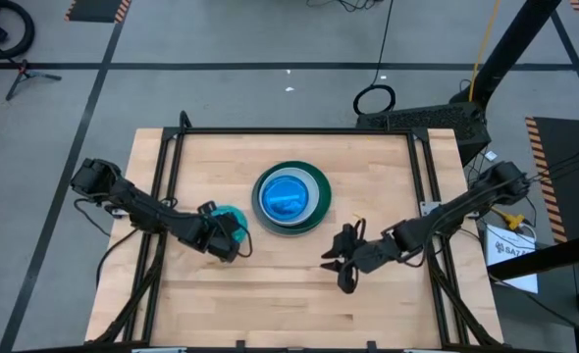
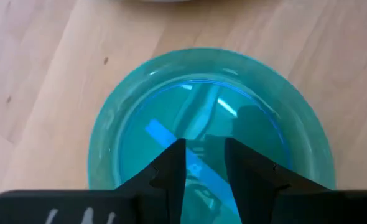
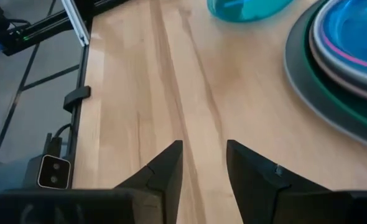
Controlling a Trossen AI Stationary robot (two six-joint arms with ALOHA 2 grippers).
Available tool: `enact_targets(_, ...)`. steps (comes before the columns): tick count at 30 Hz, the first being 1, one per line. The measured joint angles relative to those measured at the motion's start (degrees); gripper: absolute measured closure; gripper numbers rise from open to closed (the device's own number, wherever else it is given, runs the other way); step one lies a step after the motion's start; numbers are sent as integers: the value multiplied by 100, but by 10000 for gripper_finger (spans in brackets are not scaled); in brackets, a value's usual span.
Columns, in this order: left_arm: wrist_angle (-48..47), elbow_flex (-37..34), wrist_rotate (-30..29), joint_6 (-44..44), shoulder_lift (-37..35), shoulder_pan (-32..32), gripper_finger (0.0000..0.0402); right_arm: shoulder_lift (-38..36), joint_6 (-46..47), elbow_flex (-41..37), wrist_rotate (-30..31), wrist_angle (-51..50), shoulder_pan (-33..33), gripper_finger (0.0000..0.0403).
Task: Stack plastic plates
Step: Stack the blue transparent plate on top of the blue transparent plate
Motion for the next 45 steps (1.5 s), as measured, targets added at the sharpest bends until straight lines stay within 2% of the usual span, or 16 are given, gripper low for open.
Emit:
enact_targets(7, 113, -7, -398, -134, 74, -40, 284, 314, 89, 0, 2, 320, 125, 287)
enact_targets(11, 210, -7, -430, -142, 323, -76, 284, 404, 75, 0, 2, 346, 176, 287)
enact_targets(19, 655, -5, -215, -410, 845, -275, 284, 403, 38, 0, 2, 385, 231, 287)
enact_targets(31, 1732, 560, 195, -765, 905, -659, 284, 403, 35, 0, 0, 389, 229, 287)
enact_targets(33, 1485, 757, 192, -710, 898, -759, 284, 403, 114, 0, 76, 454, 229, 287)
enact_targets(36, 541, 1115, 54, -572, 850, -903, 284, 403, 410, 0, 497, 574, 229, 287)
enact_targets(41, -852, 1526, -590, -507, 852, -963, 284, 403, 339, 4, 749, 595, 183, 287)
enact_targets(45, -1438, 1573, -1173, -459, 707, -962, 284, 472, -6, 232, 875, 591, 26, 287)
